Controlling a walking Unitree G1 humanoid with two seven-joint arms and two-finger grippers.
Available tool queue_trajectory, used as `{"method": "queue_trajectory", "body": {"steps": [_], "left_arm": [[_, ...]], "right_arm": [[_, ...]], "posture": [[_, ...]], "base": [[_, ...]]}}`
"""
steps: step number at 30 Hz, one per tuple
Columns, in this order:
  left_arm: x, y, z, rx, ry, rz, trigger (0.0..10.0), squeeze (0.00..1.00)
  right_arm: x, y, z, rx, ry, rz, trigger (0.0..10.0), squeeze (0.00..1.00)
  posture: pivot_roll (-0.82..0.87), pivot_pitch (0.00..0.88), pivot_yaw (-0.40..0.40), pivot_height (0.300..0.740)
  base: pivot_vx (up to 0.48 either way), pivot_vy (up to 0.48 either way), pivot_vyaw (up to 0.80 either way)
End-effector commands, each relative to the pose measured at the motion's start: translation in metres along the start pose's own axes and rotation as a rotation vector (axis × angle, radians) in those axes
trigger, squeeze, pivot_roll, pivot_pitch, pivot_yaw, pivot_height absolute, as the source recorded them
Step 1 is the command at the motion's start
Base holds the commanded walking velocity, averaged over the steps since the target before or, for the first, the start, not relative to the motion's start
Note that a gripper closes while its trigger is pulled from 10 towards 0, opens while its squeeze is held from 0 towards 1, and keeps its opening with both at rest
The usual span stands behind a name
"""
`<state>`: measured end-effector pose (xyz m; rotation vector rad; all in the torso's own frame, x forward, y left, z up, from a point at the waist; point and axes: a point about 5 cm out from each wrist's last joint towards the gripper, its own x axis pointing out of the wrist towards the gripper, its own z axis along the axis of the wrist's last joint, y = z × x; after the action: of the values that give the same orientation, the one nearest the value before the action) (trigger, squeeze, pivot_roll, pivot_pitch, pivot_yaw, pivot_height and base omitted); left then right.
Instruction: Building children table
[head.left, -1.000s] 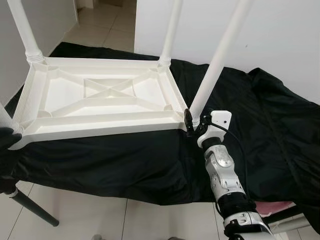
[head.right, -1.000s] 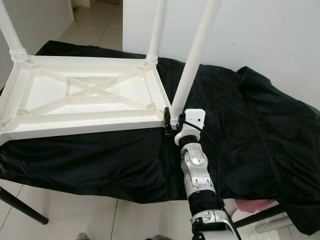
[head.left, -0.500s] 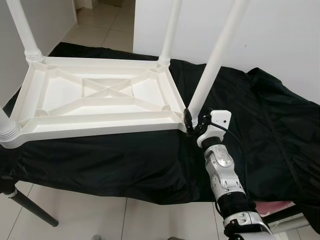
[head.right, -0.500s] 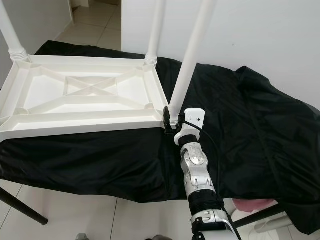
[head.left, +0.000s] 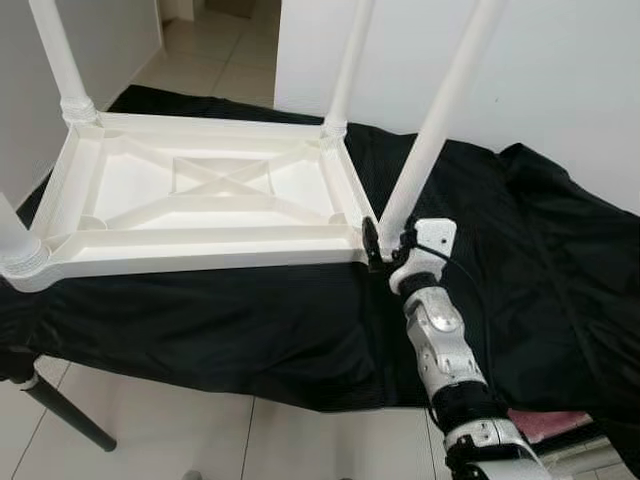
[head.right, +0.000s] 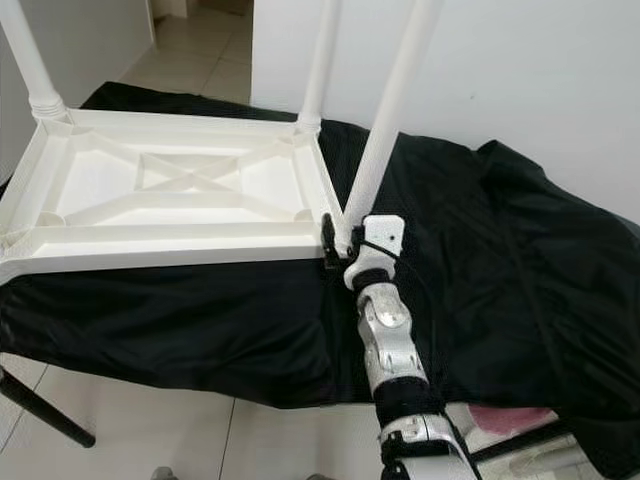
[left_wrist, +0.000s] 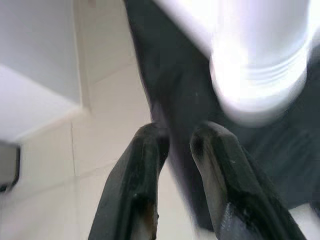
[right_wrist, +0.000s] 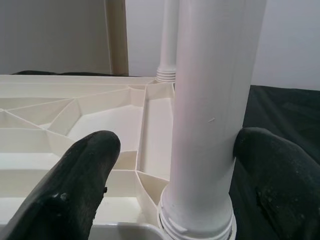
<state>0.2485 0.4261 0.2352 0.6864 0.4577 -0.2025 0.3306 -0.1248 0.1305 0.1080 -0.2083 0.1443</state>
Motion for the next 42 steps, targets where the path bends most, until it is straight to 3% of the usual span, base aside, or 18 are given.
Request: {"method": "queue_trajectory", "body": {"steps": [1,6,8,10,11,19,23,27,32,35,39,40,42], "left_arm": [[0.009,0.018,0.008,-0.042,-0.066,0.511,10.0,0.00],[0.022,0.018,0.024,-0.097,-0.164,0.528,10.0,0.00],[0.032,0.018,0.035,-0.192,-0.246,0.511,10.0,0.00],[0.032,0.018,0.035,-0.192,-0.246,0.511,10.0,0.00],[0.040,0.015,0.043,-0.240,-0.299,0.470,10.0,0.00],[0.053,0.003,0.050,-0.253,-0.355,0.404,10.0,0.00],[0.060,-0.008,0.059,-0.236,-0.415,0.316,10.0,0.00],[0.076,-0.032,0.069,-0.245,-0.499,0.192,10.0,0.00],[0.083,-0.051,0.072,-0.223,-0.556,0.087,10.0,0.00],[0.089,-0.063,0.073,-0.262,-0.585,0.022,10.0,0.00],[0.093,-0.108,0.085,-0.257,-0.687,-0.186,10.0,0.00],[0.093,-0.108,0.085,-0.257,-0.687,-0.186,10.0,0.00],[0.092,-0.122,0.088,-0.276,-0.720,-0.251,10.0,0.00]], "right_arm": [[-0.002,0.002,-0.002,0.011,-0.001,0.011,10.0,0.00],[-0.008,0.004,-0.006,0.018,0.012,0.010,10.0,0.00],[-0.015,0.009,-0.011,0.026,0.028,0.014,10.0,0.00],[-0.015,0.009,-0.011,0.026,0.028,0.014,10.0,0.00],[-0.020,0.012,-0.015,0.033,0.038,0.011,10.0,0.00],[-0.023,0.012,-0.016,0.042,0.042,-0.008,10.0,0.00],[-0.024,0.011,-0.016,0.042,0.044,-0.011,10.0,0.00],[-0.027,0.009,-0.017,0.039,0.055,-0.014,10.0,0.00],[-0.027,0.009,-0.018,0.037,0.058,-0.014,10.0,0.00],[-0.027,0.009,-0.018,0.037,0.061,-0.015,10.0,0.00],[-0.024,0.009,-0.017,0.037,0.061,-0.019,10.0,0.00],[-0.024,0.009,-0.017,0.037,0.061,-0.019,10.0,0.00],[-0.023,0.008,-0.017,0.036,0.063,-0.024,10.0,0.00]], "posture": [[0.11,0.000,-0.119,0.740],[0.10,0.000,-0.118,0.740],[0.09,0.002,-0.107,0.740],[0.09,0.002,-0.107,0.740],[0.08,0.006,-0.097,0.740],[0.08,0.018,-0.089,0.740],[0.08,0.026,-0.090,0.740],[0.08,0.032,-0.096,0.740],[0.08,0.037,-0.099,0.740],[0.08,0.037,-0.099,0.740],[0.08,0.037,-0.092,0.740],[0.08,0.037,-0.092,0.740],[0.08,0.037,-0.092,0.740]], "base": [[0.000,0.000,0.00],[0.000,0.000,0.00],[0.000,0.000,0.00],[0.000,0.000,0.00],[0.000,0.000,0.00],[0.000,0.000,0.00],[0.000,0.000,0.00],[0.000,0.000,0.00],[0.000,0.000,0.00],[0.000,0.000,0.00],[0.000,0.000,0.00],[0.000,0.000,0.00],[0.000,0.000,0.00]]}}
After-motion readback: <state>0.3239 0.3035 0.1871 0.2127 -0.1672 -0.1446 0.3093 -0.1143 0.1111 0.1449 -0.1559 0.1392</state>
